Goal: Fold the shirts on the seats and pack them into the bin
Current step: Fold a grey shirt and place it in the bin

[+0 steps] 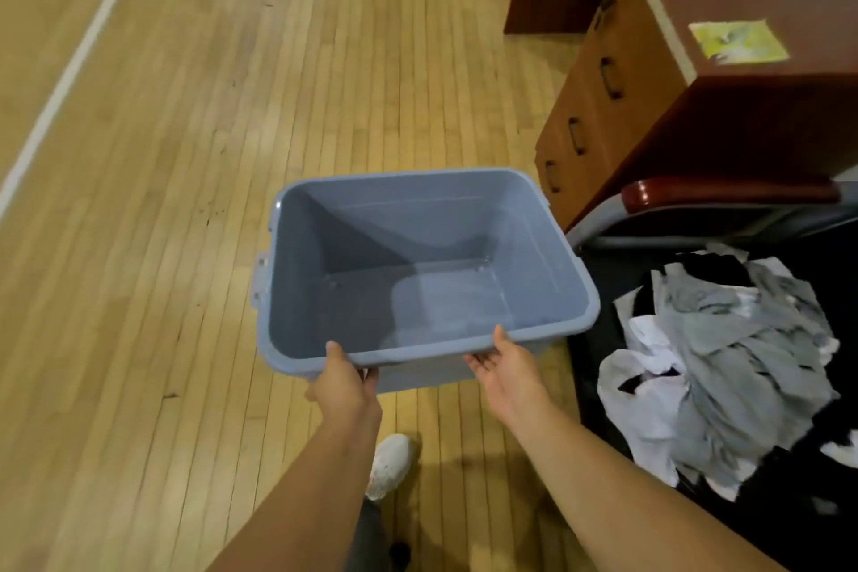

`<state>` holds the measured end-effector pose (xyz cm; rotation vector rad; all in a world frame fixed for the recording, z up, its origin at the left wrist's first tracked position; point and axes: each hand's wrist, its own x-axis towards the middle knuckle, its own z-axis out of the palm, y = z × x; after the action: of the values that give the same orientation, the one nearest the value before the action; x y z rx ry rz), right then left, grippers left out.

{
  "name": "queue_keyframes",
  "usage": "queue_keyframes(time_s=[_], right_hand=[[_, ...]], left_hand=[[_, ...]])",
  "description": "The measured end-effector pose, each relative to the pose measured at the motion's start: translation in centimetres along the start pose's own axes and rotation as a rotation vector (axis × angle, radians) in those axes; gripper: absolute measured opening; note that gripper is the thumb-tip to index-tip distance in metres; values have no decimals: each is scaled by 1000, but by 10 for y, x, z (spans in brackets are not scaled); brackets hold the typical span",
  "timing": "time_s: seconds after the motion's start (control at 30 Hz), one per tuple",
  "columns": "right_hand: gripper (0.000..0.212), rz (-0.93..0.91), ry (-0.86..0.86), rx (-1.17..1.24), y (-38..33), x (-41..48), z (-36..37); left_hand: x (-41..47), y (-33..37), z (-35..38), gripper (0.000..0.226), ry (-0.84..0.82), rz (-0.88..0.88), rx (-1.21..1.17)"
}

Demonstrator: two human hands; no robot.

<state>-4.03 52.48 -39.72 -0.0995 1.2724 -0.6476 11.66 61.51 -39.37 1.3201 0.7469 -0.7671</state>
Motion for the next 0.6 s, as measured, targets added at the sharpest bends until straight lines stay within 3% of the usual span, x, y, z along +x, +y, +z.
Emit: queue_keyframes(time_s=[0.33, 0.47, 0.6], right_hand=[[24, 60, 152, 1, 158, 201, -97], [18, 111, 194, 48, 189, 228, -125], [26, 152, 222, 95, 220, 232, -153]], left_hand=[[202, -146, -56, 35, 103, -220, 74], [246, -173, -73, 33, 121, -295, 202], [254, -189, -92, 31, 143, -390, 339]])
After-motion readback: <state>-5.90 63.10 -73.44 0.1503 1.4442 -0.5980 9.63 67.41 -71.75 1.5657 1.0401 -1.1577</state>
